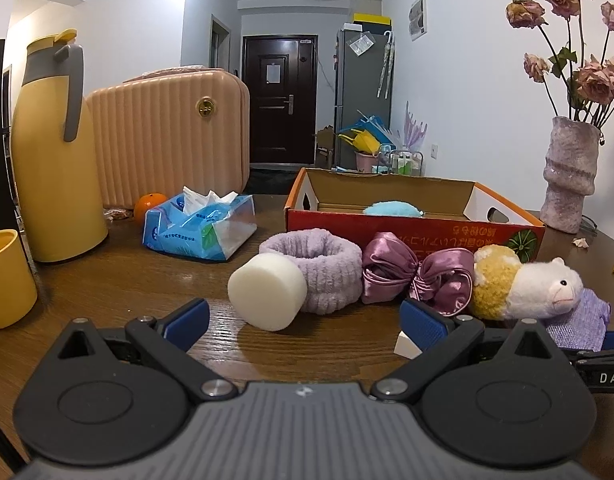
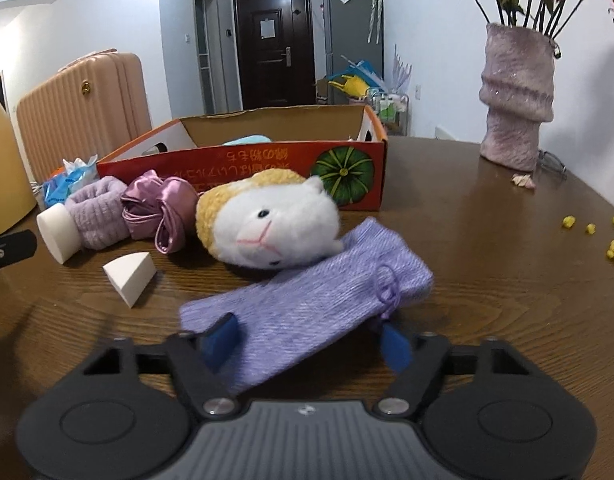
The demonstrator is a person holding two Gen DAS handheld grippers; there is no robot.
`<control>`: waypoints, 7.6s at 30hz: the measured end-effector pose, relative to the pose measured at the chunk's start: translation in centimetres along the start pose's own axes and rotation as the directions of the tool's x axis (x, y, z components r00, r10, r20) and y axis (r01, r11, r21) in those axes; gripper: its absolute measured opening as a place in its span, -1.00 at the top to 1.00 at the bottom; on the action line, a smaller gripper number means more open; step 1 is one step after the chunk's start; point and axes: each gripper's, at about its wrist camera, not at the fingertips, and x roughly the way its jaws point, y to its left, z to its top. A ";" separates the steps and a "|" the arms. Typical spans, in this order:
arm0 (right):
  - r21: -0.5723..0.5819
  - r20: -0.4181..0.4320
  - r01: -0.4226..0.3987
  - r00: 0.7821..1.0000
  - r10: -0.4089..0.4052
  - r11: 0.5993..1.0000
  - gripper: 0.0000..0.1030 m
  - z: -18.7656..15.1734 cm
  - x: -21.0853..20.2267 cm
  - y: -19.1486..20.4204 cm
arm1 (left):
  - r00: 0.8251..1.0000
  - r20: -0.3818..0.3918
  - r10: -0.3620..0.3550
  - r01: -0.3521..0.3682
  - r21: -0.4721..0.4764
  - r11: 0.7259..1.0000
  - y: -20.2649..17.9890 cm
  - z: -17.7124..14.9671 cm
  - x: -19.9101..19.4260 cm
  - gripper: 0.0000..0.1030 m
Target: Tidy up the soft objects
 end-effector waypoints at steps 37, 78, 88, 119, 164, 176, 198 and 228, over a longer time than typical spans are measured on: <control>-0.031 0.342 0.144 0.931 -0.124 0.989 0.89 0.6 -6.4 -4.0 | 0.999 -0.039 -0.016 0.017 0.037 0.999 -0.9 -0.7 0.9 -1.00; -0.052 0.365 0.176 0.920 -0.145 0.983 0.88 0.3 -6.0 -5.3 | 0.962 -0.232 -0.146 0.169 0.085 0.982 -6.7 -0.6 6.9 0.34; -0.044 0.392 0.177 0.908 -0.146 0.983 0.88 0.1 -6.4 -5.1 | 0.983 -0.124 -0.138 0.147 0.070 0.987 -6.1 0.7 4.9 0.35; -0.052 0.498 0.131 0.863 -0.088 0.990 0.88 1.3 -6.5 0.2 | 0.985 0.072 -0.156 0.158 -0.025 0.987 -5.3 4.4 0.9 0.35; -0.066 0.530 0.085 0.847 -0.038 0.994 0.88 9.3 1.8 3.8 | 0.988 0.127 -0.091 0.109 -0.144 0.984 -5.1 10.0 8.9 0.35; -0.059 0.522 0.088 0.852 -0.044 0.994 0.88 10.9 4.2 3.9 | 0.989 0.124 -0.077 0.095 -0.149 0.984 -4.9 11.1 11.6 0.35; -0.025 0.364 0.068 0.930 -0.055 0.997 0.88 13.4 9.9 3.5 | 0.998 0.063 -0.022 0.029 -0.112 0.993 -6.0 11.6 16.7 0.35; 0.052 0.298 0.082 0.950 -0.094 0.995 -0.70 12.7 10.8 2.2 | 0.994 0.088 0.068 -0.053 -0.165 0.985 -4.7 10.1 17.5 -1.00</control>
